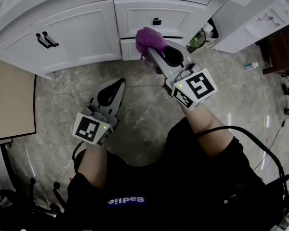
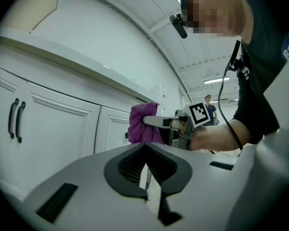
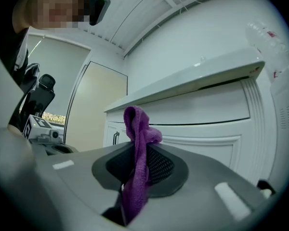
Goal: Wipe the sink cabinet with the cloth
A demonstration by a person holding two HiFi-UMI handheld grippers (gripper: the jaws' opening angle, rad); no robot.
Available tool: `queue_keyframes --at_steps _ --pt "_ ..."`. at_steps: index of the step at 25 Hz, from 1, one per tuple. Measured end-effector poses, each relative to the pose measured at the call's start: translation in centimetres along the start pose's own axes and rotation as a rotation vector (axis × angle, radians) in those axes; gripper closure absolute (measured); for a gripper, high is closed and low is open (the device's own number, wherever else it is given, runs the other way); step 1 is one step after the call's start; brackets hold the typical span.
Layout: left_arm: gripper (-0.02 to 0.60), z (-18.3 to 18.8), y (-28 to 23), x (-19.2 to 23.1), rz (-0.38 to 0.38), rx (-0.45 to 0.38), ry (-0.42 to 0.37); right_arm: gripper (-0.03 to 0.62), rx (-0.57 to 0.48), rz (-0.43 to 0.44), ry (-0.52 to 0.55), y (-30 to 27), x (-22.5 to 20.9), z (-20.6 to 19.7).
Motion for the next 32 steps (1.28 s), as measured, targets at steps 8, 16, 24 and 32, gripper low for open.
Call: queue_keyframes --at_steps 8,16,24,32 --pt "0.581 -1.6 2.1 0.3 -0.019 -0.007 -0.026 0.539 0.04 -0.06 0.233 -4.6 -3.1 3.9" --pt "0.581 -1.7 3.4 2.0 0.005 -0.014 -0.03 0.539 0.166 -0.134 0.693 -10.2 -3.2 5.3" --pt "0.581 -1.9 4.6 3.9 0.025 -0.027 -0.017 0.539 0.326 -0.099 0.969 -13.4 -0.5 -1.2" --pt "0.581 -1.9 5.2 4.2 0.022 -0.028 -0.021 0.539 0.519 0.022 0.934 -13.8 1.3 -11.7"
Point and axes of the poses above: the fingertips, and each gripper's own axes: y backward along the fingers, x to its left, z out of its top, the point moved 2 cm from there along y, backward along the fingers, and after that the axes turned 9 degrees about y, right-handed, at the moved point
